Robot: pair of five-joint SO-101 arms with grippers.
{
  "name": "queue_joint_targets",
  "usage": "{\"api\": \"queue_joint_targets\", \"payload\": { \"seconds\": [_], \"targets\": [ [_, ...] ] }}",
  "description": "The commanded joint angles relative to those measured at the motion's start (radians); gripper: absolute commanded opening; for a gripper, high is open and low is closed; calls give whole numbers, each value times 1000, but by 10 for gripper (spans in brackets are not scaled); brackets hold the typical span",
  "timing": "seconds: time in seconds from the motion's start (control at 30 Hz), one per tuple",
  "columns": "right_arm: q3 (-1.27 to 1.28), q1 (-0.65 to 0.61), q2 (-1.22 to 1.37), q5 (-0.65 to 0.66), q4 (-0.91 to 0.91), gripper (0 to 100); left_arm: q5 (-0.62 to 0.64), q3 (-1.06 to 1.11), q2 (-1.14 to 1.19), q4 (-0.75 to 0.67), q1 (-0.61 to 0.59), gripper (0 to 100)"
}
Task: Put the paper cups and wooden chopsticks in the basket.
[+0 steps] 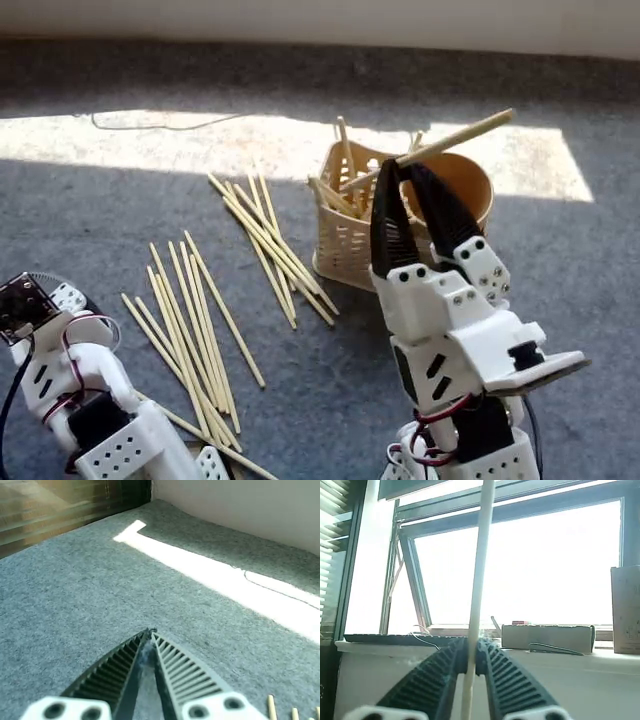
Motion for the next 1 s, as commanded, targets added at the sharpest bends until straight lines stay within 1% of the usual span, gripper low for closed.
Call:
{"api": "queue_joint_targets", "payload": {
  "seconds": [0.0,0.17,0.33,0.5,0.67,0.77,0.97],
  "targets": [
    [-42,54,130,-12,-71,5,-8,21,-5,-15,13,18],
    [-35,88,255,-12,-151,5,-8,21,-5,-15,13,18],
    [-28,88,317,-8,-147,5,-8,21,-5,-15,13,18],
    [22,88,323,-6,-147,15,-8,21,-5,-15,13,18],
    [30,88,323,-6,-142,142,-8,21,-5,-15,13,18],
    [25,87,323,-6,-94,146,-8,21,-5,-15,13,18],
    [24,84,321,-6,-85,146,-8,21,-5,-15,13,18]
  ]
}}
